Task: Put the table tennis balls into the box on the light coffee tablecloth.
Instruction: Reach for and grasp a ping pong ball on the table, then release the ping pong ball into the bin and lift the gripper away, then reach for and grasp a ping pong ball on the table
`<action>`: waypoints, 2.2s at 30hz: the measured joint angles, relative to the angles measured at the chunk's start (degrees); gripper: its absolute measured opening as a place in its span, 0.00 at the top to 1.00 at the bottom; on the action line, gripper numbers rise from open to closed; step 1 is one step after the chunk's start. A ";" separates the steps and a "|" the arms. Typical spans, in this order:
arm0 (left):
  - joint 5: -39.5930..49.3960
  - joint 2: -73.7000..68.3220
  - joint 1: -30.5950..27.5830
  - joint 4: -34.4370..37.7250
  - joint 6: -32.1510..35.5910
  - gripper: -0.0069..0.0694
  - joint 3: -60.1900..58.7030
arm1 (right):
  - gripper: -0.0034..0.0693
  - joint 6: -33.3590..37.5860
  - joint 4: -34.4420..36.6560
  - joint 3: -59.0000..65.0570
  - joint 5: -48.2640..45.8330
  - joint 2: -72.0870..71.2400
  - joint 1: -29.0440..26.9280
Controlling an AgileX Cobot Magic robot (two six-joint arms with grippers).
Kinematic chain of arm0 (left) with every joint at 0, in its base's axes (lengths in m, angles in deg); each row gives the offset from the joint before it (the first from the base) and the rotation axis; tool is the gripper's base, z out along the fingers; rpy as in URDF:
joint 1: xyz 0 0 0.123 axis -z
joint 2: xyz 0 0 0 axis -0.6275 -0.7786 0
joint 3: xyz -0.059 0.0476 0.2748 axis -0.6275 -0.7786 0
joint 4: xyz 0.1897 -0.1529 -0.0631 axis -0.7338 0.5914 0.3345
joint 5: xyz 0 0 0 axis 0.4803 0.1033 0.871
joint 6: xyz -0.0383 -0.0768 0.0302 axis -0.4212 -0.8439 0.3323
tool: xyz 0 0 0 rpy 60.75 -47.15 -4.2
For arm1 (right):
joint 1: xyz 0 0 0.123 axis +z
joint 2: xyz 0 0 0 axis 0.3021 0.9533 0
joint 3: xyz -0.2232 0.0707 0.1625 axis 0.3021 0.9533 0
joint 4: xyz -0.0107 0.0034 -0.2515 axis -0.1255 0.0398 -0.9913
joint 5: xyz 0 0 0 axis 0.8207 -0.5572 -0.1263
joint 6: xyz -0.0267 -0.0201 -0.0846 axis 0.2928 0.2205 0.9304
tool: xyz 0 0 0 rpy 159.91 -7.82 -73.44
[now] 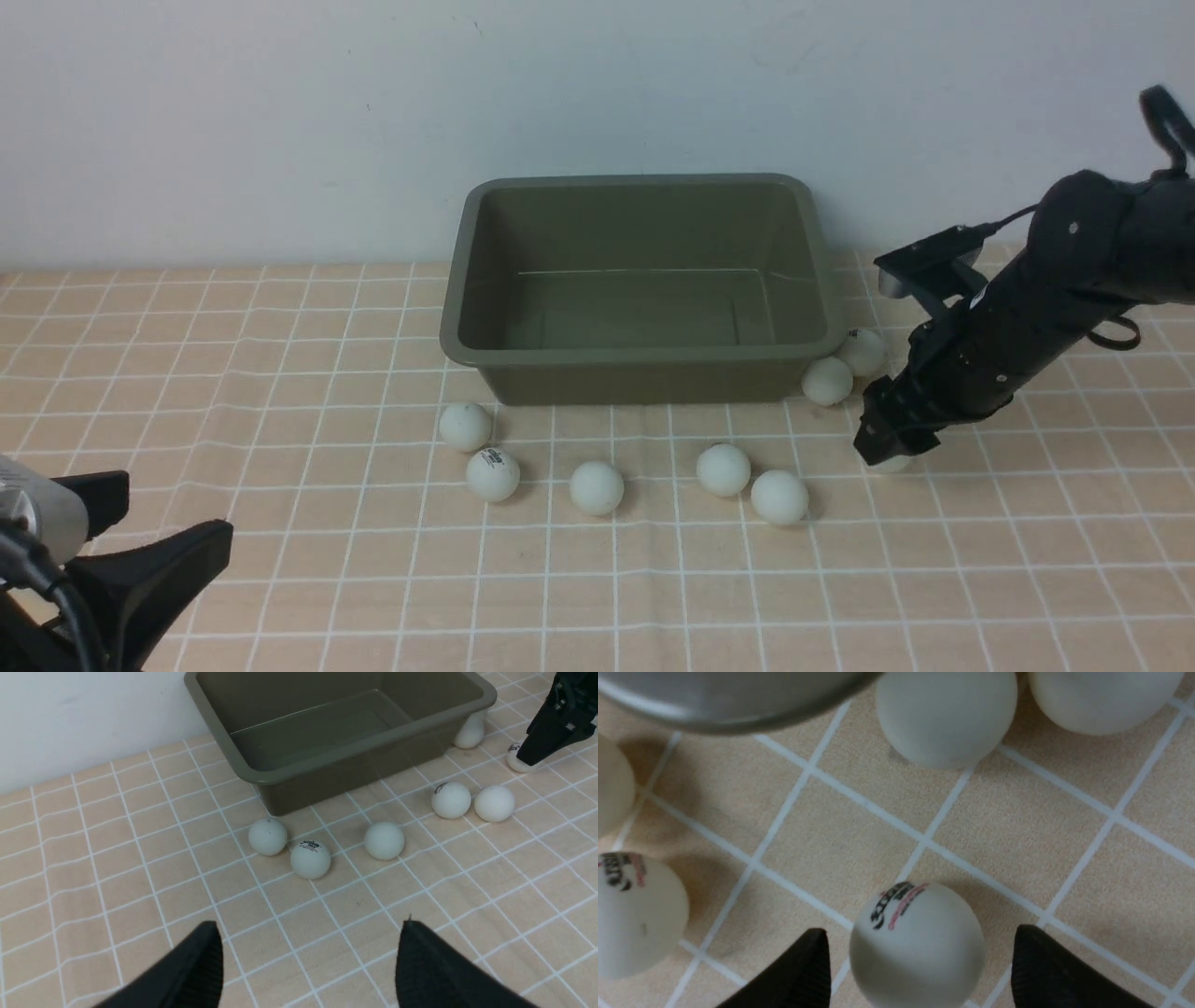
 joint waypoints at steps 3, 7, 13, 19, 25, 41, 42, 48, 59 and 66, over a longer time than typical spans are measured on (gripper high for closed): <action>0.05 0.00 0.00 0.00 0.05 0.37 0.00 | 0.32 0.00 -0.06 -0.07 0.33 1.34 0.18; 0.05 0.00 0.00 0.00 0.05 0.37 0.00 | 0.41 0.00 -0.13 -0.07 0.33 1.62 0.44; 0.05 0.00 0.00 0.00 0.24 0.37 0.00 | 0.45 -1.62 -3.40 -1.05 -0.33 0.91 0.44; 1.59 0.00 0.00 0.00 0.24 0.37 0.00 | 0.45 -4.50 -3.90 -9.03 -3.81 -6.36 0.44; 2.92 0.00 0.00 -0.06 0.24 0.37 0.00 | 0.45 -2.19 5.33 -19.18 -8.03 -6.39 0.44; 4.28 0.00 0.00 -0.06 0.30 0.37 0.00 | 0.41 6.82 16.14 -36.92 -18.35 11.31 0.49; 4.33 0.00 0.00 -0.06 0.30 0.37 0.00 | 0.37 6.83 16.14 -37.03 -17.51 11.57 0.49; 4.46 0.00 0.00 -0.06 0.30 0.37 0.00 | 0.20 6.89 13.58 -37.42 -13.07 10.54 0.22; 4.46 0.00 0.00 -0.06 0.30 0.37 0.00 | 0.25 11.32 0.27 -39.30 -24.25 3.45 -6.19; 4.47 0.00 0.00 -0.06 0.30 0.37 0.00 | 0.28 16.96 -0.17 -39.30 -25.03 3.94 -7.12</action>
